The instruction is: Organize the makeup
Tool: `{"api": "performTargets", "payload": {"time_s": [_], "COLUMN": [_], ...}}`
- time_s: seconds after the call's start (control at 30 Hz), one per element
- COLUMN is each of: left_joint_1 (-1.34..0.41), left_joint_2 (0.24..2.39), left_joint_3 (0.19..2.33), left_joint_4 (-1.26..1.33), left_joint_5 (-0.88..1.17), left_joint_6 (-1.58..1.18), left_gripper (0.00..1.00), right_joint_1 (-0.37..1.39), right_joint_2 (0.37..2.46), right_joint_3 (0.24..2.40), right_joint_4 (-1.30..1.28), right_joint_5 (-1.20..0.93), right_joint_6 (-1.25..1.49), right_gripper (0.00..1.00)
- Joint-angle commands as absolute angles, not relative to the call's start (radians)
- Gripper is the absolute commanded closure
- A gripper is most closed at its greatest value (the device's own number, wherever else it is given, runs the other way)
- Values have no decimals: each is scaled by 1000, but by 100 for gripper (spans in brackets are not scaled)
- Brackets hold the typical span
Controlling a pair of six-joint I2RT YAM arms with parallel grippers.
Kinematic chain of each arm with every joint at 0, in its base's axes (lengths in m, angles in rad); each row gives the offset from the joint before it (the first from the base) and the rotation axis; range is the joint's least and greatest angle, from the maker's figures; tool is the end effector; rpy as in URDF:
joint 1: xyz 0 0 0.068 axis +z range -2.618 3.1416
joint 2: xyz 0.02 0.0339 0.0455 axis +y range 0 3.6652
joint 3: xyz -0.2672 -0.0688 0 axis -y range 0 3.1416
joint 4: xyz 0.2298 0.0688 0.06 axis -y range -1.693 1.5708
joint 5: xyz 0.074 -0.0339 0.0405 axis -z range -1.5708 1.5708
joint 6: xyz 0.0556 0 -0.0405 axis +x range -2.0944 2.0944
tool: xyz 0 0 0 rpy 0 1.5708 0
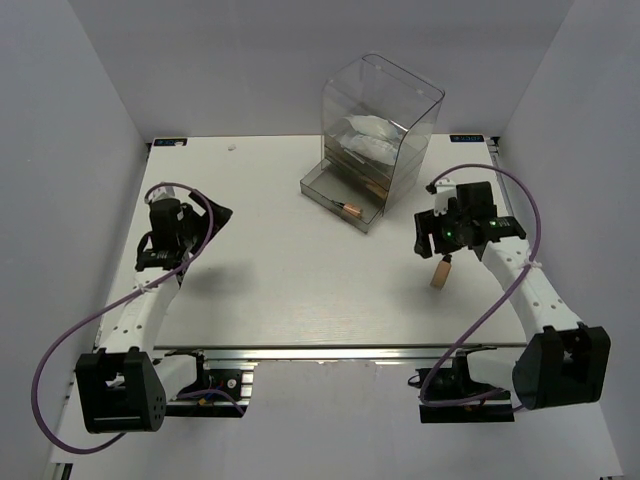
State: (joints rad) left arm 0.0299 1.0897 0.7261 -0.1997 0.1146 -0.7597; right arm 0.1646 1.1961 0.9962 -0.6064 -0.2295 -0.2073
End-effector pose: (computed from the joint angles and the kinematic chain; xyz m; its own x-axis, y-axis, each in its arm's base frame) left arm 0.2418 0.0009 0.2557 -0.4331 -0.6974 -0.5710 -0.3191 0.7111 -0.6266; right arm 0.2426 0.0531 0.2829 -0.6319 -0.3081 -0.7111 -0.4547 0.8905 0.0182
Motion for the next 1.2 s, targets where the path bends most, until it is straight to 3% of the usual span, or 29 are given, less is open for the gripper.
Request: {"api": "performTargets", "payload": {"time_s": [0.0, 0.27, 0.6, 1.17], "left_joint_1": [35, 35, 35, 34], "left_joint_2": [1103, 1124, 1103, 1074], "left_joint_3": [712, 703, 693, 690], "left_joint_4": [-161, -152, -169, -190], "left_joint_5": [146, 163, 156, 152], "left_joint_6": [-762, -773, -785, -792], "left_gripper": [2, 2, 2, 2], "right_joint_1": [158, 129, 97, 89], "right_joint_2": [1264, 1319, 1459, 1471], "right_joint_3": [951, 897, 856, 839], "right_joint_4": [-762, -713, -589, -495], "right_joint_5": [-35, -5, -5, 32], "right_joint_6": [29, 121, 152, 130], "right_gripper": [28, 23, 28, 72]}}
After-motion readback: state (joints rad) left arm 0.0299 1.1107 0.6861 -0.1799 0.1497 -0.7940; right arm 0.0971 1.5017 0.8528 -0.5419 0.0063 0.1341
